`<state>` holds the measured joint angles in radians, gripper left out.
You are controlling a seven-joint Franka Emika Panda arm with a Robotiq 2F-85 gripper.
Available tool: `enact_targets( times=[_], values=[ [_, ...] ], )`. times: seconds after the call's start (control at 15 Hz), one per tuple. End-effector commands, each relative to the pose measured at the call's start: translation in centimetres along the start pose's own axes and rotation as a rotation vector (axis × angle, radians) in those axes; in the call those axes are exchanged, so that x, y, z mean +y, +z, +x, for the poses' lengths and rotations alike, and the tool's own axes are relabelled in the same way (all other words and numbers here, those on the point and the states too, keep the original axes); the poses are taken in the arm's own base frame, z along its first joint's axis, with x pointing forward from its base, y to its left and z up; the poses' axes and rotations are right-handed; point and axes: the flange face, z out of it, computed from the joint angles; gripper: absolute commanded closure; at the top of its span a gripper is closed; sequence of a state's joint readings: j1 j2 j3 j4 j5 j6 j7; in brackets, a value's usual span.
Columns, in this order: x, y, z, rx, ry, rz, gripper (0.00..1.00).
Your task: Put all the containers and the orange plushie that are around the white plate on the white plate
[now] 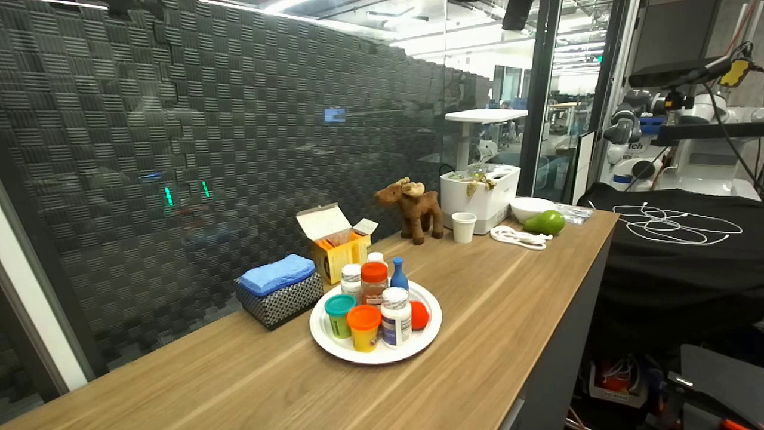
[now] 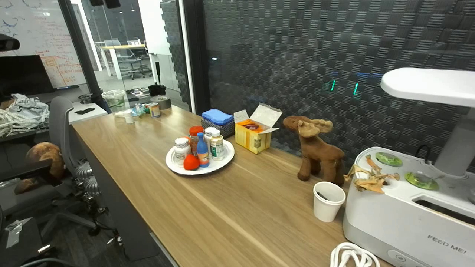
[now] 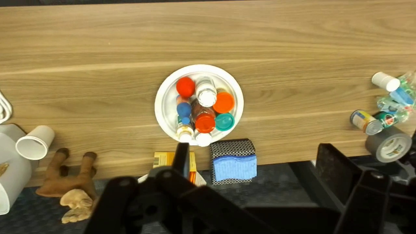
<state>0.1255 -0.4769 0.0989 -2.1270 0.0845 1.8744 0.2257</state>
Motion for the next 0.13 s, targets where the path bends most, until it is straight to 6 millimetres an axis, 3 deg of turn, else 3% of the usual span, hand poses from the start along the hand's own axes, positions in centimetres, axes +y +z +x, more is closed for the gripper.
enact_targets(
  times=[0.0,0.07],
  values=[
    [0.04,-0.07,-0.07,-0.002,-0.003,0.001,0.0],
    [0.1,0.06,-0.06,-0.005,-0.004,0.001,0.0]
  ],
)
